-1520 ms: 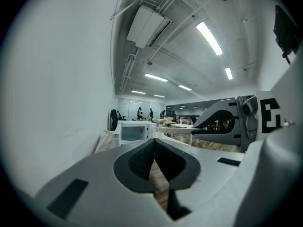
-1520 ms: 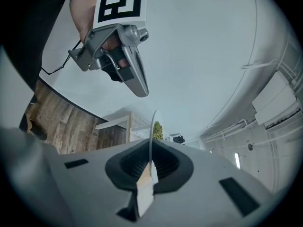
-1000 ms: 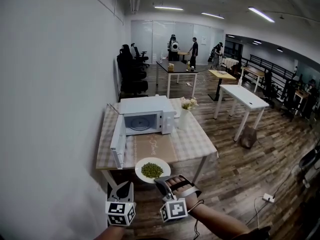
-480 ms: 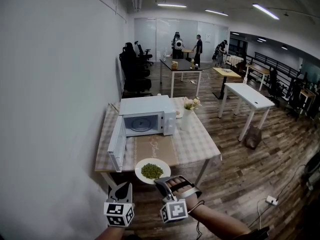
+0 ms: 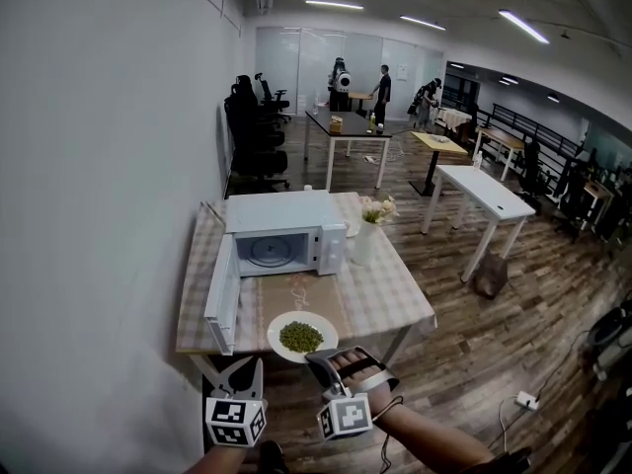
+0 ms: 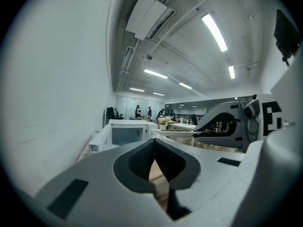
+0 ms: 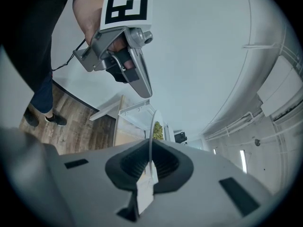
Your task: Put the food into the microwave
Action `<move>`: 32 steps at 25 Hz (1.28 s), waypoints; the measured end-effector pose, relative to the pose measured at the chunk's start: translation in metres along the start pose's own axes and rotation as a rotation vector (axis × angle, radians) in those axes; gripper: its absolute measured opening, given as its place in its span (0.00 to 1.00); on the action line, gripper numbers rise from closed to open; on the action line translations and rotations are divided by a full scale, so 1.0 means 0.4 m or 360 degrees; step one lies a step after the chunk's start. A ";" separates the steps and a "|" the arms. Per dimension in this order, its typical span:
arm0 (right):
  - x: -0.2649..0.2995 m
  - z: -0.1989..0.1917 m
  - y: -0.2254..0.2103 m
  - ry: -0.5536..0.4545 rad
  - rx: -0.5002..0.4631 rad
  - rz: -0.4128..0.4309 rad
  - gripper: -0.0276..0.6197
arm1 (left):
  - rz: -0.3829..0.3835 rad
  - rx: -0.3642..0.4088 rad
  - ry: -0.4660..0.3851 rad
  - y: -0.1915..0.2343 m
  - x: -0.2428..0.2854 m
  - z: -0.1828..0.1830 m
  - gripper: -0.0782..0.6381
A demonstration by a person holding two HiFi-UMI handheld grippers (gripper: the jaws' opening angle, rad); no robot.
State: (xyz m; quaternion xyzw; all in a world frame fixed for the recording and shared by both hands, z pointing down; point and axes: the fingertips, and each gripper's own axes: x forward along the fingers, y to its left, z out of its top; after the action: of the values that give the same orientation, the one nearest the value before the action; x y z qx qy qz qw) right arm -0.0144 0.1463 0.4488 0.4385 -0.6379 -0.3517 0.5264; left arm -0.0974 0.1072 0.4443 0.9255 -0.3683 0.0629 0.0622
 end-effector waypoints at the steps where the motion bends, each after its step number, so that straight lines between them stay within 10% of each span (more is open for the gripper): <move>1: 0.019 -0.006 -0.010 0.0007 -0.0003 -0.0003 0.07 | -0.0007 0.0002 -0.0009 0.009 0.017 0.006 0.12; 32: 0.375 -0.049 -0.137 0.0198 0.0042 0.0039 0.07 | -0.0220 0.0004 0.0015 0.199 0.314 0.059 0.12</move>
State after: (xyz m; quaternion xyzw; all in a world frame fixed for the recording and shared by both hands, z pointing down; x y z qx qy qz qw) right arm 0.0058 -0.0132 0.4575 0.4586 -0.6139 -0.3090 0.5633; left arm -0.0600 -0.0388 0.4468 0.9485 -0.3031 0.0633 0.0670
